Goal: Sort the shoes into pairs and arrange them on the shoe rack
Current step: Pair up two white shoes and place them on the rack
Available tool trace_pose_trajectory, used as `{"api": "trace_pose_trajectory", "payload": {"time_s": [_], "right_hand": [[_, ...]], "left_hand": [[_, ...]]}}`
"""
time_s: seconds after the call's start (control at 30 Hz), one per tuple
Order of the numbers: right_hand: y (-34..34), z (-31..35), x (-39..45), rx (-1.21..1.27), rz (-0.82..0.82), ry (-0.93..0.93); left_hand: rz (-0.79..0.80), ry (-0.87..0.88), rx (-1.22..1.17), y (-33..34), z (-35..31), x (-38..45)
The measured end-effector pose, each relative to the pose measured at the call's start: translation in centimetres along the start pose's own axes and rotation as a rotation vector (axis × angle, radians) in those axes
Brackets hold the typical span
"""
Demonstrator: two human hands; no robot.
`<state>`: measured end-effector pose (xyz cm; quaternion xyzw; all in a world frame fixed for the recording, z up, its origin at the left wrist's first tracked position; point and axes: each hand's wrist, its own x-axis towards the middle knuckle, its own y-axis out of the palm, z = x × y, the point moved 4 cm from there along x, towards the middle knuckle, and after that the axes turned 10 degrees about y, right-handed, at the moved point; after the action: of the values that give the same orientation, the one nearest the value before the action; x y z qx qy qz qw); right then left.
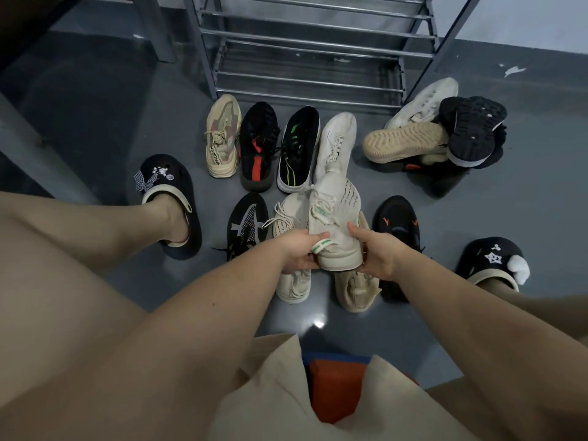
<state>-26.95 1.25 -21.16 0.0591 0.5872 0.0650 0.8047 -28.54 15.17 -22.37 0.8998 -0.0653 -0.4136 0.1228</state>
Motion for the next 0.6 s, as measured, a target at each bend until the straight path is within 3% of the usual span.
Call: {"api": "trace_pose_trajectory", "payload": {"time_s": [0.17, 0.4, 0.6], "right_hand": [[-1.1, -1.6, 0.5, -0.08, -0.103, 0.05], [-2.5, -2.4, 1.2, -0.144, -0.209, 0.073], [-4.1, -2.5, 2.1, -0.093, -0.274, 0.089]], "left_hand": [[-0.015, -0.015, 0.033, -0.5, 3.5, 0.3], [-0.281, 0.002, 0.235, -9.1, 3.9, -0.2], [-0.293, -0.037, 0.365, -9.3, 5.4, 0.7]]}}
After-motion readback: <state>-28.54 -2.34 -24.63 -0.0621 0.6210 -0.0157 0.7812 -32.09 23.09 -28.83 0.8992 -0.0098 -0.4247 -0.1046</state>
